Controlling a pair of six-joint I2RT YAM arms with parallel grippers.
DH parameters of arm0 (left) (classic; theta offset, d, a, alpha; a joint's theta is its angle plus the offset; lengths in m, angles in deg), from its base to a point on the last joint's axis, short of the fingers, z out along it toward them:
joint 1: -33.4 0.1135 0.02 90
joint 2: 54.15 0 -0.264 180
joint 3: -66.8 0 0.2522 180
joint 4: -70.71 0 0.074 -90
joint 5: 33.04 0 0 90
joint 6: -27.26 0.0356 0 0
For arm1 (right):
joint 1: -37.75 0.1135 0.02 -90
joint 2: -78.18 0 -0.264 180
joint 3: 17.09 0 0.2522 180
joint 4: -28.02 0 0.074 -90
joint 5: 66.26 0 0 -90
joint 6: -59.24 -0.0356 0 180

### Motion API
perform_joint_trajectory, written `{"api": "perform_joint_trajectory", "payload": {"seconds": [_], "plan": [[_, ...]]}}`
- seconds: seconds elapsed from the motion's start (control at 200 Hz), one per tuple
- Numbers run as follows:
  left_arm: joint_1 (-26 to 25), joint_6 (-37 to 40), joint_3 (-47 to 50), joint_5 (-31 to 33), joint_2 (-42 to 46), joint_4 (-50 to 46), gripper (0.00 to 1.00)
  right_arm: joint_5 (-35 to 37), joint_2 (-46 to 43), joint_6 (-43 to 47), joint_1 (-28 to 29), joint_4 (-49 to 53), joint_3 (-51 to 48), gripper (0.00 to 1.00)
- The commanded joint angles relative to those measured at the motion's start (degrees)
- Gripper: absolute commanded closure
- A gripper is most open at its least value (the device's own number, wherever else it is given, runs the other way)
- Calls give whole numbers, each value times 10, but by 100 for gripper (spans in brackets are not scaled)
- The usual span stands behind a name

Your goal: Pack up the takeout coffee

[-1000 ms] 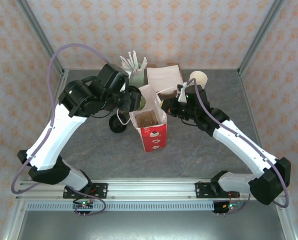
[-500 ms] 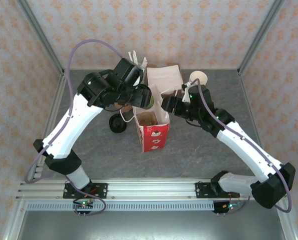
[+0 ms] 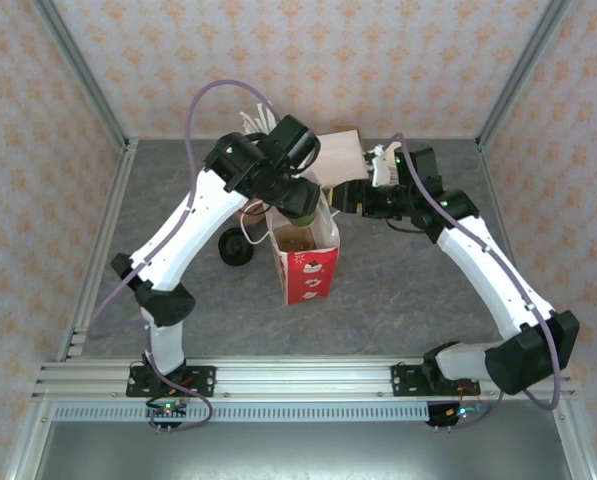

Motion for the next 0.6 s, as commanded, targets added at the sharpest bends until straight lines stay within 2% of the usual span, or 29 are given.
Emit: {"api": "perform_joint_trajectory", "payload": {"seconds": [0.0, 0.125, 0.245, 0.375, 0.591], "plan": [[11, 8, -76, 4, -37, -90, 39, -61, 24, 47, 0, 56, 43, 37], [25, -14, -95, -32, -56, -101, 42, -65, 50, 52, 1, 73, 53, 38], [24, -23, -41, -47, -40, -82, 44, -51, 58, 54, 0, 80, 51, 39], [23, -33, 0, -29, -14, -50, 44, -58, 62, 59, 0, 79, 42, 39], [22, -60, 52, -26, 1, -24, 44, -109, 76, 62, 2, 83, 65, 40]]}}
